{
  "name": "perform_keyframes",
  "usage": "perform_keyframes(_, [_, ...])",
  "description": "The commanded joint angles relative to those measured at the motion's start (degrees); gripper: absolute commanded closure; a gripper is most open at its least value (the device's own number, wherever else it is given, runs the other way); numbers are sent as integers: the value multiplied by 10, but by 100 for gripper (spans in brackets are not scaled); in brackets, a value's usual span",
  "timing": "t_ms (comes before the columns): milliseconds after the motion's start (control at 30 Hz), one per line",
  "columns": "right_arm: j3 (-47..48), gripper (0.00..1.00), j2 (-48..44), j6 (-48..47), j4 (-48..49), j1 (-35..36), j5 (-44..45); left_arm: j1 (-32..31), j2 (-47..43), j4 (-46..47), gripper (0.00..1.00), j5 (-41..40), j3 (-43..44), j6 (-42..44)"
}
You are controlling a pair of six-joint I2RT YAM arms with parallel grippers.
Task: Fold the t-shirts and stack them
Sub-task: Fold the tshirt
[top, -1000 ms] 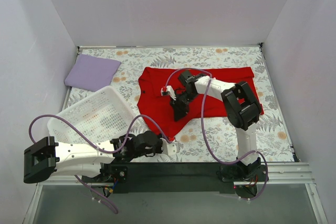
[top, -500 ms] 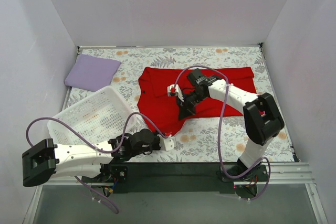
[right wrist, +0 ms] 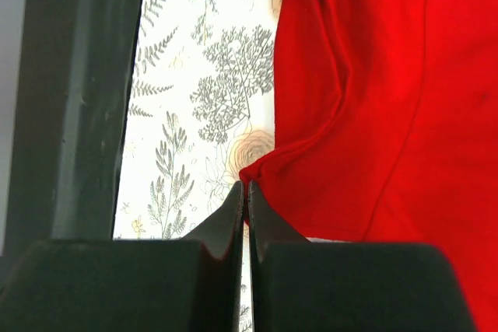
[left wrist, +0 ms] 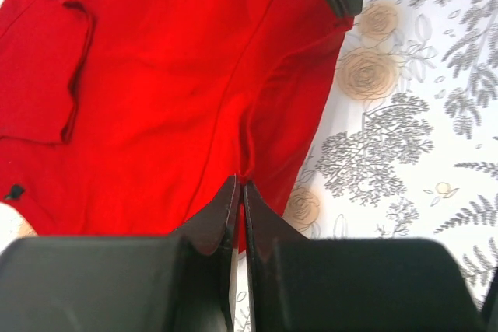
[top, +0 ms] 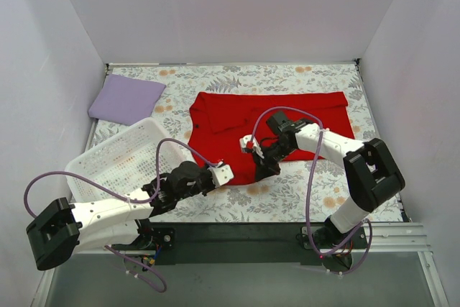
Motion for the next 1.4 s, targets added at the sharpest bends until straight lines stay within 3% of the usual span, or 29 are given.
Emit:
perform_keyframes(0, [-20, 98, -33, -50, -5, 6, 13, 7, -2, 14, 100, 35, 11, -17])
perform_keyframes(433, [-67, 92, -36, -68, 18, 22, 76, 7, -49, 5, 100, -32, 6, -66])
perform_keyframes(733, [-62, 75, -35, -60, 18, 21, 56, 7, -91, -23, 100, -27, -1, -69])
perform_keyframes(900, [-56, 66, -95, -55, -3, 4, 81, 7, -87, -35, 100, 5, 5, -64])
perform_keyframes(1033, [-57, 54, -164, -62, -28, -108, 64, 6, -85, -59, 100, 35, 12, -43])
perform_keyframes(1100, [-65, 46, -199, -93, -42, -202, 73, 5, -80, -74, 100, 32, 21, -22])
perform_keyframes(1200, [-83, 43, -216, -117, -47, -328, 116, -21, -71, -89, 100, 16, 45, 12])
perform_keyframes(1233, [-84, 43, -215, -125, -49, -366, 122, -59, -68, -104, 100, -33, 60, 25])
perform_keyframes(1333, [-62, 43, -173, -173, -84, -541, 125, -83, -39, -107, 100, -80, 54, 70])
perform_keyframes(1367, [-52, 43, -159, -185, -97, -570, 127, -83, -32, -106, 100, -90, 47, 75])
